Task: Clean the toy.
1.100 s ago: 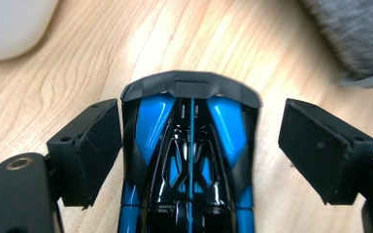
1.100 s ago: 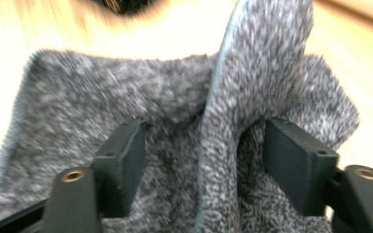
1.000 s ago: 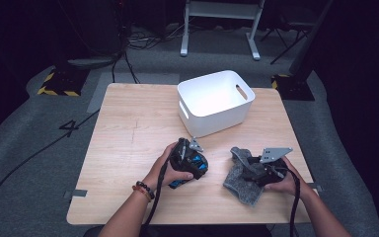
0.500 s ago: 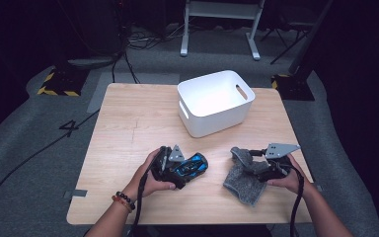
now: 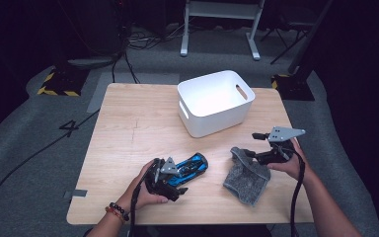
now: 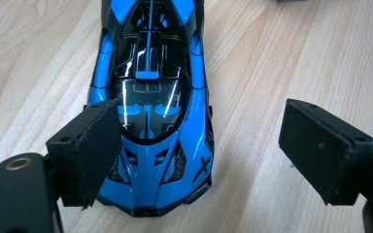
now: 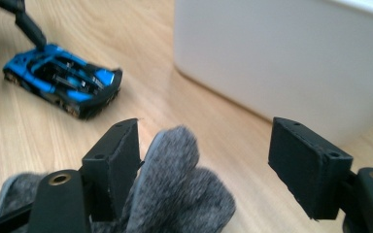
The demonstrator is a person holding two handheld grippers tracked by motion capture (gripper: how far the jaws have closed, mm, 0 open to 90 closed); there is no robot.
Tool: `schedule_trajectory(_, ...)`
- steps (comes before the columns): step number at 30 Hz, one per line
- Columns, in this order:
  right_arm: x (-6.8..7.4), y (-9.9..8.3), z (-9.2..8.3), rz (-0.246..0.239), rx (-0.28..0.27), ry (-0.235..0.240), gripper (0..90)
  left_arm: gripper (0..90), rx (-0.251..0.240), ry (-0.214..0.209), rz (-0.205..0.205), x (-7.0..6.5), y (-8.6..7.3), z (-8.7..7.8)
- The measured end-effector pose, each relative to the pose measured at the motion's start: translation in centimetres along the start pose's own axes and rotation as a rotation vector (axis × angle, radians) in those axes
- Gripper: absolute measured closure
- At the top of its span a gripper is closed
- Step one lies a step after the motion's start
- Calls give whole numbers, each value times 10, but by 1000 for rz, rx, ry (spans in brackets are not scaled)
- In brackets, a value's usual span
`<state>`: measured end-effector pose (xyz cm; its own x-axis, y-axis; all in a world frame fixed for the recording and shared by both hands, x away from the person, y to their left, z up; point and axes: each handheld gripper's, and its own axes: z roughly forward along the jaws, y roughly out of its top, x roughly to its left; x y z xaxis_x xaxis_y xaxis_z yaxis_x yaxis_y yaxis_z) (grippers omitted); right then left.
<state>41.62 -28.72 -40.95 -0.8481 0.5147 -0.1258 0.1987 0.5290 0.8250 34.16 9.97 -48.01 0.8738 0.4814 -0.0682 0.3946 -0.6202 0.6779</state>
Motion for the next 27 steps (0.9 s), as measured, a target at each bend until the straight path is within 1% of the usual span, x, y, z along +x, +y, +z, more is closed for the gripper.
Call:
schedule_trajectory(2,-3,5,-1,-8,-5,-13,273,153,-11,8,3,1,1,2)
schedule_trajectory(4,-6,10,-1,-8,-12,-18,274,154,-24,-5,-5,4,2,2)
schedule_trajectory(7,-10,17,0,-14,-8,-33,277,169,-29,18,1,6,2,3)
schedule_trajectory(10,-12,19,2,-16,-5,-35,277,162,-44,22,-4,9,3,3)
schedule_trajectory(12,-13,20,3,-13,-6,-32,277,159,-46,35,0,9,3,3)
schedule_trajectory(13,-13,20,4,-16,-4,-34,277,161,-44,25,-1,10,3,3)
schedule_trajectory(14,-13,21,4,-15,-5,-33,277,159,-36,0,22,10,3,3)
schedule_trajectory(15,-13,22,4,-17,-6,-33,277,161,-26,6,49,8,2,1)
schedule_trajectory(16,-12,22,4,-21,-8,-34,277,160,-24,25,59,7,2,0)
schedule_trajectory(17,-13,23,4,-21,-10,-31,277,160,-26,26,51,8,1,-2)
schedule_trajectory(18,-13,24,4,-21,-11,-30,277,160,-33,39,35,11,0,-5)
schedule_trajectory(19,-14,25,4,-28,-9,-36,277,159,-33,48,18,13,0,-6)
schedule_trajectory(20,-15,26,4,-28,-6,-41,277,158,-29,51,11,16,-2,-7)
schedule_trajectory(22,-16,29,3,-26,-12,-42,277,159,-21,52,6,18,-5,-7)
schedule_trajectory(24,-17,32,2,-22,-24,-41,278,160,0,39,11,20,-7,-6)
schedule_trajectory(25,-17,34,2,-22,-33,-37,278,160,1,35,13,21,-8,-6)
schedule_trajectory(27,-18,39,3,-32,-32,-41,278,159,12,34,2,22,-8,-4)
